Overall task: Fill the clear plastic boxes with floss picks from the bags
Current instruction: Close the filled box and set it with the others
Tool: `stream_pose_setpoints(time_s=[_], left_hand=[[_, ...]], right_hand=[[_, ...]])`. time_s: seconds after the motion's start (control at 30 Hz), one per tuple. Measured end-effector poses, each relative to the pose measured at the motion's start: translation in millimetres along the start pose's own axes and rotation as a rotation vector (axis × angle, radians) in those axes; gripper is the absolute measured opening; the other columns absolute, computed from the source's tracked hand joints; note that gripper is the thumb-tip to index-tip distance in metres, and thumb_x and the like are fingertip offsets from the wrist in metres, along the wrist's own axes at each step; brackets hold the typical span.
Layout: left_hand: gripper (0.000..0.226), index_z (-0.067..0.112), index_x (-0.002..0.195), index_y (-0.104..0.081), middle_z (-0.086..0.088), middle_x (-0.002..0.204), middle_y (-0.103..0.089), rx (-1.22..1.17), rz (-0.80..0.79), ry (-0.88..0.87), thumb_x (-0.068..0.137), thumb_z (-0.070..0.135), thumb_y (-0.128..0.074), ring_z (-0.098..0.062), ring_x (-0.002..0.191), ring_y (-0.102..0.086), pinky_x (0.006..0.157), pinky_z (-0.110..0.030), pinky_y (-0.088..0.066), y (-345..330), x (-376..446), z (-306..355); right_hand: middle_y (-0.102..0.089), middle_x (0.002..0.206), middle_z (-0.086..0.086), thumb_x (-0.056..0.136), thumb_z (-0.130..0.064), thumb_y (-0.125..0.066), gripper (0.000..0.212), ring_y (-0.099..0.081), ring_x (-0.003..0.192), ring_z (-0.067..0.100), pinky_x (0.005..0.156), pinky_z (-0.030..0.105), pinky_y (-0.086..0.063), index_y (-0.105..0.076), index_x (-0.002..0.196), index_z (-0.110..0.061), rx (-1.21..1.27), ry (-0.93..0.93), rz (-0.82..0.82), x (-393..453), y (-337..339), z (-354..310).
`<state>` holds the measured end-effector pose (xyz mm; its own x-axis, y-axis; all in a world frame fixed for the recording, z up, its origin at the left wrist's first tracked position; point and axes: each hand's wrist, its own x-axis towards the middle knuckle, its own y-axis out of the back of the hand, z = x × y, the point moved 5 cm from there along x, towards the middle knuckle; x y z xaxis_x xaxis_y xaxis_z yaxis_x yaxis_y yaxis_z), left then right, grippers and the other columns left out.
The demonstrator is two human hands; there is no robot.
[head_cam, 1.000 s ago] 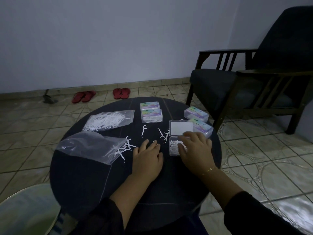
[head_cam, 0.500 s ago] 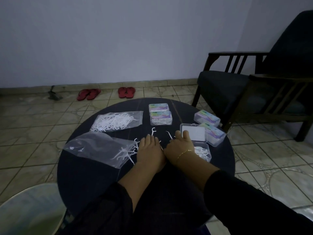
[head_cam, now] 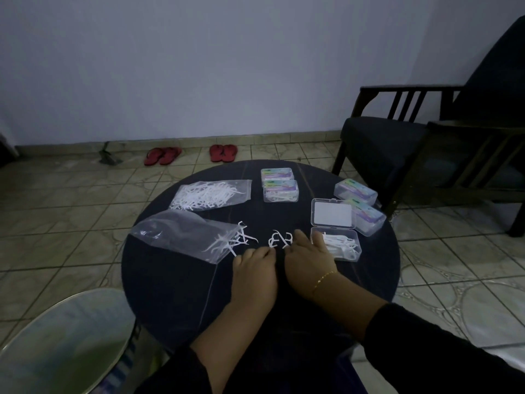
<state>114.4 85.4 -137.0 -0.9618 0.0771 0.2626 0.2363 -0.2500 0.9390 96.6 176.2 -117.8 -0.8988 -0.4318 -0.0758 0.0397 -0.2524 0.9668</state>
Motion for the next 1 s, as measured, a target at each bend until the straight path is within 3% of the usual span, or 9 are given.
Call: stream_pose_setpoints(time_s=[0.17,0.27,0.37,0.47,0.57,0.63,0.73,0.87,1.0], left_hand=[[0.030,0.026,0.119,-0.064,0.003,0.115,-0.064,-0.259,0.075,0.077,0.096,0.019,-0.047,-0.019,0.108,-0.054,0.090,-0.031,-0.036,9.9,-10.7,-14.8],[0.029,0.024,0.118,-0.067,-0.002,0.107,-0.069,-0.425,0.081,0.141,0.092,0.016,-0.057,-0.022,0.103,-0.061,0.093,-0.041,-0.045,4.5,-8.9,-24.5],[0.037,0.023,0.126,-0.061,0.003,0.103,-0.071,-0.449,0.087,0.158,0.090,0.015,-0.060,-0.018,0.100,-0.062,0.094,-0.036,-0.046,3.7,-6.7,-27.4],[0.043,0.026,0.131,-0.057,0.006,0.100,-0.072,-0.436,0.073,0.128,0.090,0.013,-0.059,-0.016,0.098,-0.061,0.091,-0.029,-0.046,2.5,-4.0,-27.0],[0.045,0.028,0.132,-0.056,0.002,0.109,-0.069,-0.367,0.092,0.107,0.090,0.012,-0.053,-0.019,0.103,-0.058,0.092,-0.032,-0.045,3.5,-2.8,-26.8],[0.046,0.024,0.137,-0.049,0.001,0.130,-0.058,-0.250,0.083,0.113,0.092,0.014,-0.048,-0.020,0.119,-0.048,0.102,-0.032,-0.036,3.6,-2.8,-25.4],[0.055,0.017,0.149,-0.025,-0.002,0.155,-0.027,-0.146,-0.019,0.169,0.097,0.024,-0.042,-0.020,0.142,-0.020,0.115,-0.034,-0.015,-0.6,-1.7,-25.8],[0.056,0.015,0.149,-0.022,-0.002,0.155,-0.026,-0.116,-0.094,0.179,0.097,0.025,-0.038,-0.019,0.142,-0.020,0.116,-0.035,-0.015,-4.0,2.9,-28.7],[0.054,0.016,0.149,-0.023,0.000,0.154,-0.029,-0.142,-0.088,0.123,0.097,0.020,-0.037,-0.017,0.141,-0.022,0.115,-0.030,-0.013,-1.4,2.9,-24.0]], right_hand=[[-0.061,0.116,-0.002,0.093,-0.022,-0.038,0.029,-0.033,0.125,0.021,0.093,0.042,-0.010,-0.058,0.115,-0.018,0.172,0.018,0.121,-13.9,2.7,-7.4],[-0.061,0.117,-0.006,0.091,-0.016,-0.042,0.035,-0.033,0.126,0.018,0.097,0.042,-0.014,-0.056,0.122,-0.024,0.282,0.018,0.082,-13.0,4.4,-2.9],[-0.055,0.129,-0.006,0.093,-0.017,-0.043,0.042,-0.031,0.129,0.019,0.099,0.043,-0.020,-0.049,0.133,-0.026,0.221,0.052,0.116,-8.1,11.8,7.7],[-0.037,0.147,-0.007,0.095,-0.020,-0.043,0.050,-0.024,0.135,0.020,0.101,0.044,-0.022,-0.033,0.144,-0.028,0.101,0.152,0.104,0.9,15.0,9.5],[-0.019,0.156,-0.008,0.095,-0.019,-0.042,0.055,-0.017,0.139,0.020,0.100,0.046,-0.024,-0.026,0.147,-0.028,-0.009,0.243,0.014,11.2,11.3,2.1],[-0.024,0.154,-0.009,0.095,-0.019,-0.042,0.054,-0.020,0.137,0.019,0.098,0.046,-0.025,-0.027,0.147,-0.028,-0.034,0.277,-0.011,16.6,9.5,-1.6],[-0.037,0.146,-0.006,0.097,-0.022,-0.042,0.046,-0.025,0.134,0.021,0.097,0.045,-0.026,-0.038,0.143,-0.026,-0.067,0.287,-0.023,20.8,9.6,-2.5],[-0.056,0.122,-0.003,0.097,-0.026,-0.042,0.029,-0.036,0.122,0.022,0.091,0.041,-0.027,-0.060,0.120,-0.023,-0.062,0.238,0.029,23.7,13.8,3.2],[-0.059,0.116,-0.001,0.098,-0.034,-0.039,0.031,-0.039,0.117,0.020,0.094,0.041,-0.027,-0.062,0.113,-0.020,0.000,0.171,-0.046,28.9,13.8,9.4]])
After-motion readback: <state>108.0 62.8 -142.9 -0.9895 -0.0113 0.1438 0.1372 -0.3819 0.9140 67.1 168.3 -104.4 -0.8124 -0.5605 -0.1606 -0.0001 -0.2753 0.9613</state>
